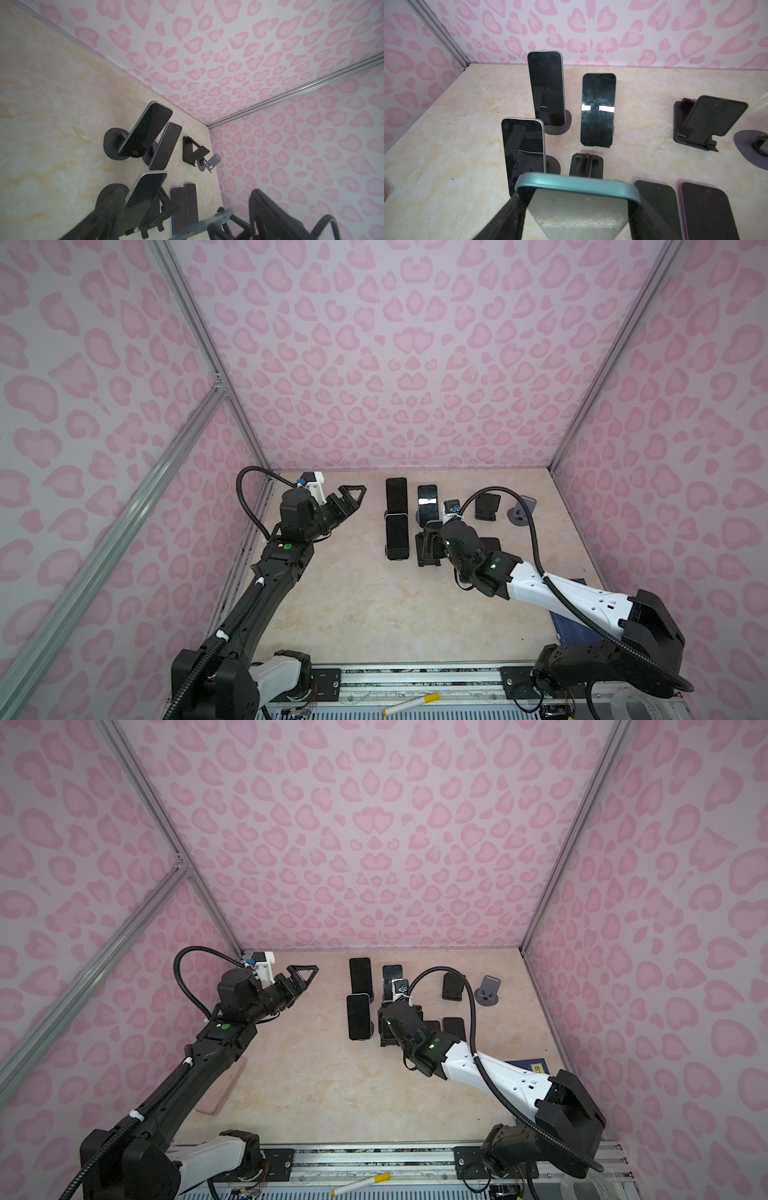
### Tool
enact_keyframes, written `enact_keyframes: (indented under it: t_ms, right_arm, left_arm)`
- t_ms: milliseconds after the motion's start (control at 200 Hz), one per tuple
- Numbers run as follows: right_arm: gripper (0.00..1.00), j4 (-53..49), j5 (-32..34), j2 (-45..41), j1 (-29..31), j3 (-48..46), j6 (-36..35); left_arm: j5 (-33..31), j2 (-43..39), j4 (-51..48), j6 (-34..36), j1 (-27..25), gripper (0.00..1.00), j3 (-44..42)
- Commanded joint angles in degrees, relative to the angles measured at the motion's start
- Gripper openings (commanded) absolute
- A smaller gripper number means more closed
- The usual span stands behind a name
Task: Remove the phone from the phone stand
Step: 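Lift the grey-green phone up out of its stand with the right gripper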
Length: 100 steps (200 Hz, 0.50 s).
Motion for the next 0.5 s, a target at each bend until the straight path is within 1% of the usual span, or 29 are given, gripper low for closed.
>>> enact_keyframes:
  t_ms: [0,190,295,425,495]
  right_arm:
    - [0.71,-0.64,1.02,-2.27,-0.01,-1.39,-0.29]
    - [0.7,-3.24,0.84,-7.34,0.07,-4.52,1.05]
    - [0.69,-4.66,-0.1,-10.06,0.18,-6.4,1.56]
    - [0.69,-9.67,0.26,-12.71,0.39,-7.07,1.75]
    - [0.69,-11.75,0.31,-14.69,0.58,-7.86,2.49]
  left_arm:
    - [1.43,0.45,2.98,-0.57,0.07,0.96,-0.08]
    - [1.56,0.25,3.24,-0.81,-0.07,0.97,-0.26]
    - [0.42,-0.84,3.35,-0.2,-0.51,0.97,-0.76]
    - [-0.45,-1.74,3.71,0.48,-2.21,0.97,-1.1]
    - [-0.9,-1.82,3.37,0.98,-4.03,0.98,-1.06]
